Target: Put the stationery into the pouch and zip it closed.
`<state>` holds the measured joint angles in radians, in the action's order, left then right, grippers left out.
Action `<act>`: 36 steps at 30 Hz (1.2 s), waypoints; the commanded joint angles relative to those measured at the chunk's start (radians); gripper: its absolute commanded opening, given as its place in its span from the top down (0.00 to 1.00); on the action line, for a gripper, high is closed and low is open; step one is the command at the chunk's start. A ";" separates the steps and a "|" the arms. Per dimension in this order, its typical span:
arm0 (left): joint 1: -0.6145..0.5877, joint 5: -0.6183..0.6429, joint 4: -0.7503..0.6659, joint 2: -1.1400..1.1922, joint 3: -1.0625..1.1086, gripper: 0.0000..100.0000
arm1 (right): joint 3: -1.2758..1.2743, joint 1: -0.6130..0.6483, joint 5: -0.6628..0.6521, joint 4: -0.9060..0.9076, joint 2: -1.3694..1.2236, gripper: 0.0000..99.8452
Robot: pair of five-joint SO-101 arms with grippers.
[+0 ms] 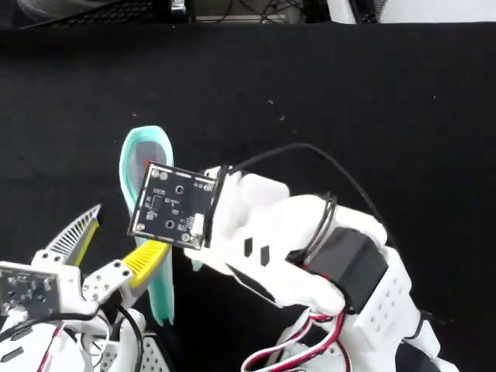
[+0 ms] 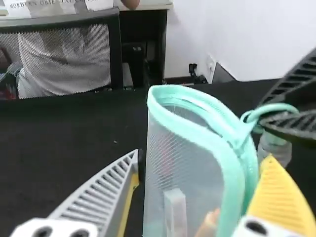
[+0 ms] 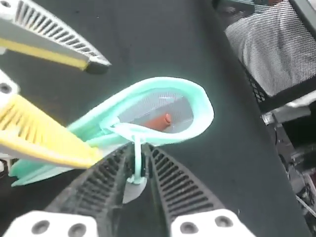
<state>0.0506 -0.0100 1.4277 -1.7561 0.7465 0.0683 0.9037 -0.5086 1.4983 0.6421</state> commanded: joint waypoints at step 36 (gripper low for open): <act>0.166 -0.089 -0.015 0.020 -0.007 0.97 | 0.074 0.112 0.230 0.167 0.082 0.78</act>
<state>0.2025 -0.0882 1.4768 -1.7545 0.7388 0.1020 0.9620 -0.3261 1.6579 0.7112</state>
